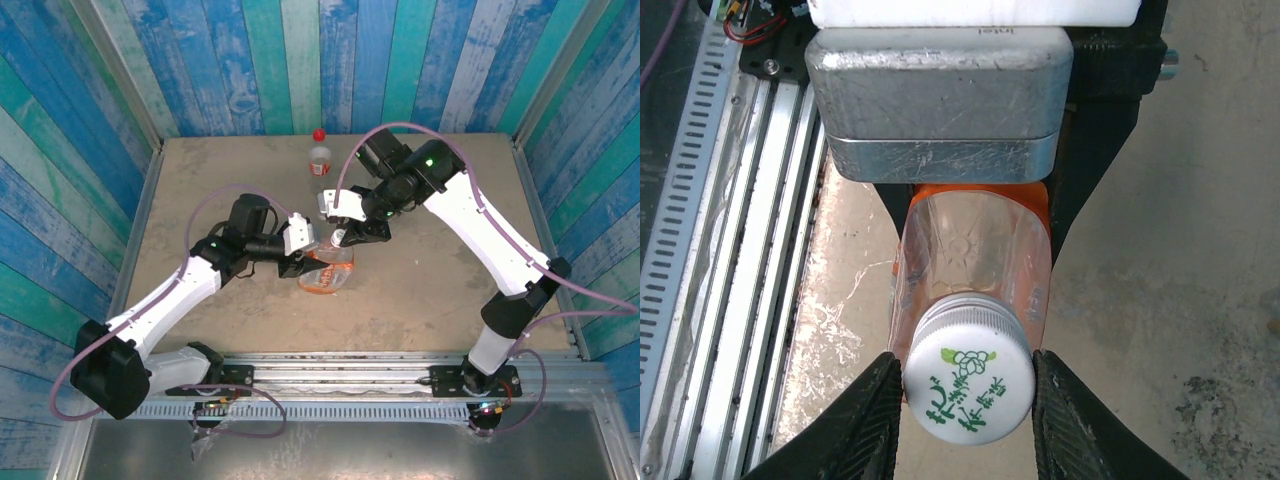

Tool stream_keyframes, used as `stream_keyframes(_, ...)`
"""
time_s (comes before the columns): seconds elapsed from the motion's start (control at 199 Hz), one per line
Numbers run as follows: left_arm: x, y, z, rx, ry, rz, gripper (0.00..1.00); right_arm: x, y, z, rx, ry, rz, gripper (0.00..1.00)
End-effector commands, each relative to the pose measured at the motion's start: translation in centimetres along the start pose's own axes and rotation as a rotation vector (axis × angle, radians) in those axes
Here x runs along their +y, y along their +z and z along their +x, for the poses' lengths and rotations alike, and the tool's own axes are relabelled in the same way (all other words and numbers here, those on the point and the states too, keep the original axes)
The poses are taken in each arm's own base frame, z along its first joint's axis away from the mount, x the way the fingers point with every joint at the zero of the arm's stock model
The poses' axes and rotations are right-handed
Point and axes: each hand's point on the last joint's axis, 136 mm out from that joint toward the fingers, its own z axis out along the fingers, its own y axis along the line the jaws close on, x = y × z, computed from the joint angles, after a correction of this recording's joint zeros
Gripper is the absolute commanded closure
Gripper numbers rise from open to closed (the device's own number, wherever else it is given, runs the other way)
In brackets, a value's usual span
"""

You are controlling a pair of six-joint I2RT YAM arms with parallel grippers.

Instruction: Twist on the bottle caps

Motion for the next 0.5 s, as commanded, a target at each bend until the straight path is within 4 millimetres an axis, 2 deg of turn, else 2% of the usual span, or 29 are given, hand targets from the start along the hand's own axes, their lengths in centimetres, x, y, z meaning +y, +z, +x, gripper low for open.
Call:
stream_keyframes(0.0,-0.1,-0.4,-1.1,-0.029,0.03,0.003,0.47,0.2,0.3,-0.1,0.007,0.014,-0.025,0.62)
stream_keyframes(0.125,-0.3,-0.5,-1.2,-0.035,0.031,0.008,0.47,-0.4,0.4,0.1,0.021,0.03,-0.001,0.62)
stream_keyframes(0.231,-0.3,-0.5,-1.3,-0.037,0.034,0.007,0.47,-1.3,0.2,0.3,0.038,0.039,0.049,0.55)
stream_keyframes(0.496,-0.4,-0.4,-1.2,-0.036,0.03,0.013,0.47,-1.2,-0.4,-0.1,0.018,0.021,0.068,0.51)
